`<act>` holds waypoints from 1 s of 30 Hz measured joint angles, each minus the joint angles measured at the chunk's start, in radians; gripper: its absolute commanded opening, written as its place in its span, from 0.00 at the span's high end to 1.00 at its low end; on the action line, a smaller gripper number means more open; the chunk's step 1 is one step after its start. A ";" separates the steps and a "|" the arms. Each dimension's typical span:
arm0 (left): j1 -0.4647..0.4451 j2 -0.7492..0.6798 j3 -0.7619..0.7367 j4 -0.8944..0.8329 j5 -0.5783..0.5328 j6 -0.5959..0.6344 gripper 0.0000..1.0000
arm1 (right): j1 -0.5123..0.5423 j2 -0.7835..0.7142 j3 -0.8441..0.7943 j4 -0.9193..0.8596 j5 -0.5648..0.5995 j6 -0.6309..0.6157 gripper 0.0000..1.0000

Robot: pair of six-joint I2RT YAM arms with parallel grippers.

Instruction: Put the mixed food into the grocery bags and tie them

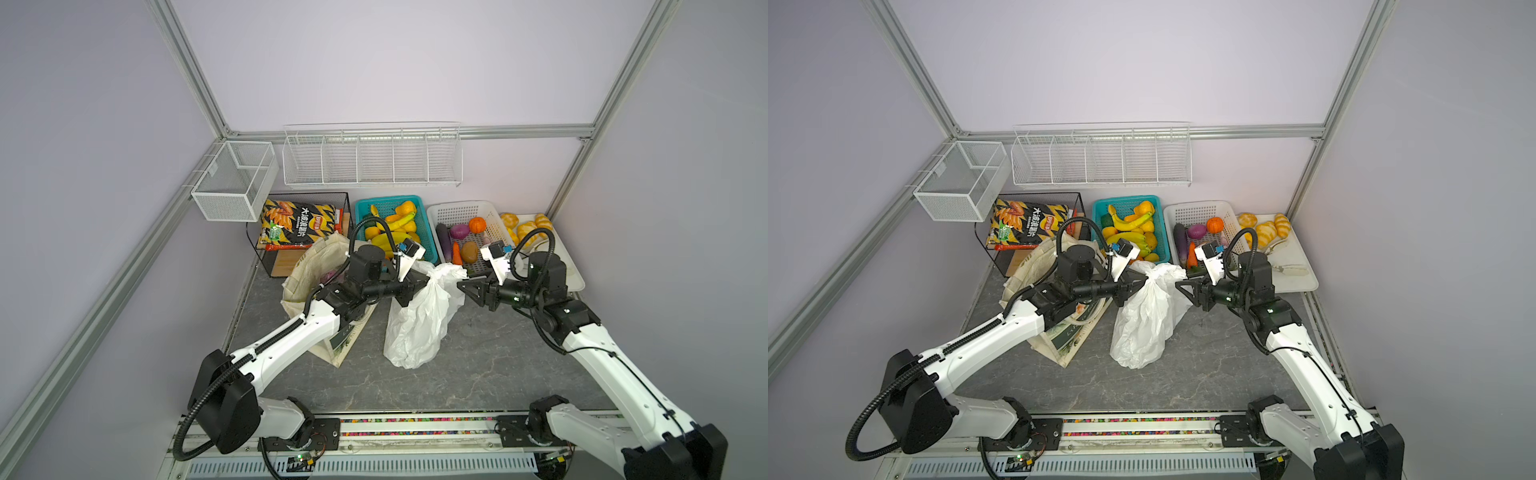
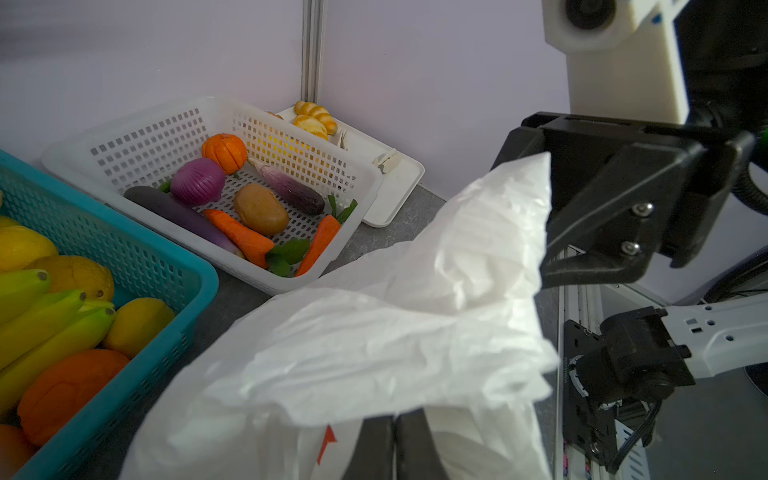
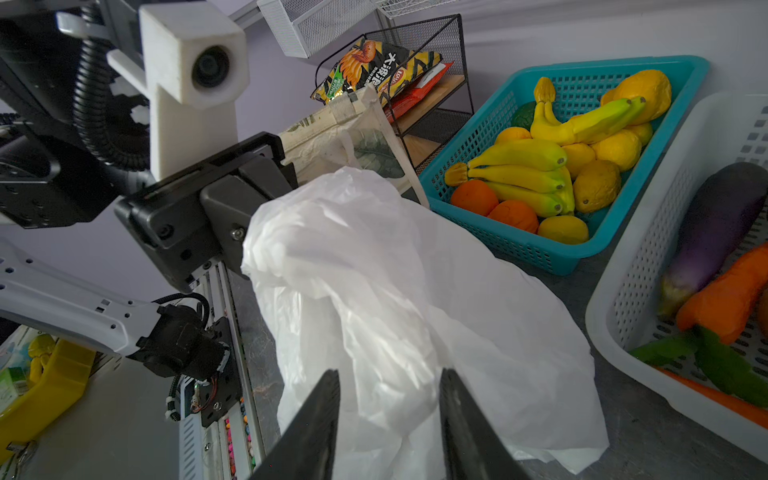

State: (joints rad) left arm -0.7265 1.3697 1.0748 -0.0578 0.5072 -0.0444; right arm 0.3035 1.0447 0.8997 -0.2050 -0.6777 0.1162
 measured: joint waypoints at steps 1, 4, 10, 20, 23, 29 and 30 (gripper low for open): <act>0.000 0.000 0.000 0.000 0.000 0.000 1.00 | 0.000 0.003 0.000 0.005 -0.003 0.002 0.57; 0.000 0.000 0.000 0.000 0.006 0.000 1.00 | 0.000 0.014 0.002 0.021 -0.019 0.005 0.59; 0.000 0.000 0.000 0.000 0.011 0.000 1.00 | 0.000 0.023 0.013 0.038 -0.033 0.007 0.61; 0.000 0.000 0.000 0.000 0.014 0.000 1.00 | 0.000 0.026 0.037 0.037 -0.028 0.005 0.73; 0.000 0.000 0.000 0.000 0.014 0.000 1.00 | 0.000 0.027 0.039 0.032 -0.019 0.004 0.86; 0.000 0.000 0.000 0.000 0.010 -0.001 1.00 | 0.000 0.026 0.047 -0.014 0.031 -0.013 0.93; 0.000 0.000 0.000 0.001 0.005 -0.004 1.00 | 0.000 0.026 0.047 -0.027 0.046 -0.016 0.93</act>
State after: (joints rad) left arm -0.7265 1.3693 1.0748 -0.0570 0.5125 -0.0483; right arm 0.3035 1.0702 0.9466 -0.2325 -0.6315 0.0998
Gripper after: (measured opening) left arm 0.047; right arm 0.076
